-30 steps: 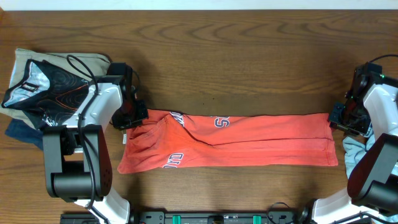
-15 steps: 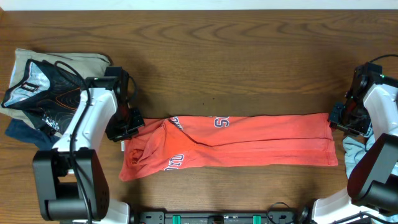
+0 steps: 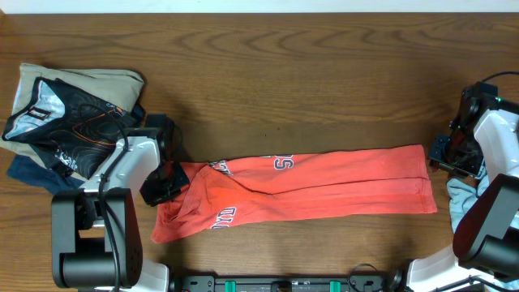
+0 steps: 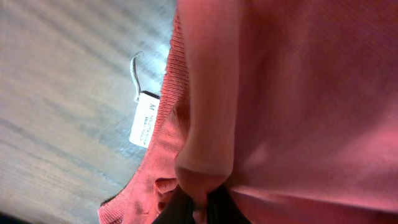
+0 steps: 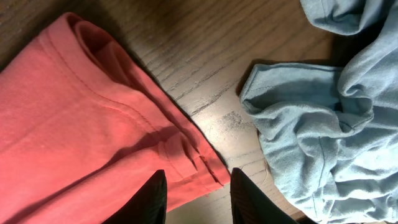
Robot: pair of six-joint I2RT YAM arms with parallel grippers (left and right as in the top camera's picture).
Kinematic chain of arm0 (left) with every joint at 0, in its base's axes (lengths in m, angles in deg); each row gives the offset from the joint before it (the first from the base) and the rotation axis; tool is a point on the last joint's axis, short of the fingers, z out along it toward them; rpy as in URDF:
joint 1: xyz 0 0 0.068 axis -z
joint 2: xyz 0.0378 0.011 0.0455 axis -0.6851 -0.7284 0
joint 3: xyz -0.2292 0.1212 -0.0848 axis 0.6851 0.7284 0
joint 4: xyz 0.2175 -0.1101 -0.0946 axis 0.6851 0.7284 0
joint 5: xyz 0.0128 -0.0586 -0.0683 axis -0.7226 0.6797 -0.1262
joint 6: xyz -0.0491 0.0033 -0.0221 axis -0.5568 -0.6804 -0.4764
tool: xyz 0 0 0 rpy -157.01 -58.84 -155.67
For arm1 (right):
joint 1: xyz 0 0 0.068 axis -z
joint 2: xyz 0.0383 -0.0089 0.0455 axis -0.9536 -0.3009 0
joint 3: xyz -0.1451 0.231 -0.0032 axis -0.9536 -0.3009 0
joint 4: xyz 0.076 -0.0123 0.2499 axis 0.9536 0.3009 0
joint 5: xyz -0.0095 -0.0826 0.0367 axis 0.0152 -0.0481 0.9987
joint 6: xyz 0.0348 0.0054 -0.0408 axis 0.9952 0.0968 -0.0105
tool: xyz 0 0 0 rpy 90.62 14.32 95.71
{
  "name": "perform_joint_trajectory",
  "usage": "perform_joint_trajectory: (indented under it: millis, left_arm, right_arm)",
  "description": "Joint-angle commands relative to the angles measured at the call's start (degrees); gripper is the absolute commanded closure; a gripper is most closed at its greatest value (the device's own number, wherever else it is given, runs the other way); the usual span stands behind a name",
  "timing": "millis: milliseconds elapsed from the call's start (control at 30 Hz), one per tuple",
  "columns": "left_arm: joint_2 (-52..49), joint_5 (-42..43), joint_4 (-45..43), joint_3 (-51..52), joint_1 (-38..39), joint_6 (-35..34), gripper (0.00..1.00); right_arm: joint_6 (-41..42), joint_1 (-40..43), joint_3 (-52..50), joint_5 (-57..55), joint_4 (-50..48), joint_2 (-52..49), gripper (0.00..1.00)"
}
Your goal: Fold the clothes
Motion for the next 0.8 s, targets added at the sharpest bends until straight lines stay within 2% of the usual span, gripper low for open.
perform_joint_trajectory:
  millis: [0, 33, 67, 133, 300, 567, 700, 767]
  left_arm:
    - [0.0, -3.67, -0.87, 0.68, -0.04, -2.23, 0.9]
    - [0.0, -4.07, -1.29, 0.68, -0.04, -2.23, 0.83]
    - [0.0, -4.07, -1.81, 0.68, -0.04, -2.21, 0.66]
    - [0.0, -4.11, -2.4, 0.28, -0.04, -1.7, 0.57]
    - [0.35, -4.94, 1.51, -5.09, -0.04, -0.72, 0.55]
    - [3.93, -4.87, 9.22, -15.63, -0.04, -0.72, 0.53]
    - [7.72, -4.87, 9.6, -15.91, -0.04, -0.72, 0.4]
    - [9.01, -4.87, 10.23, -15.91, -0.04, -0.74, 0.37]
  right_arm:
    - [0.57, 0.68, -0.13, 0.04, 0.02, 0.13, 0.68]
    - [0.57, 0.68, -0.13, 0.04, 0.02, 0.13, 0.68]
    - [0.57, 0.68, -0.13, 0.04, 0.02, 0.13, 0.68]
    - [0.57, 0.68, -0.13, 0.04, 0.02, 0.13, 0.67]
    - [0.5, 0.68, -0.13, 0.04, -0.39, 0.13, 0.53]
    - [-6.05, 0.7, -0.31, 2.23, -2.54, 0.0, 0.38]
    - [-12.94, 0.68, -2.1, 6.64, -5.79, -0.02, 0.32]
    - [-15.08, 0.68, -3.54, 7.17, -7.98, -0.02, 0.3]
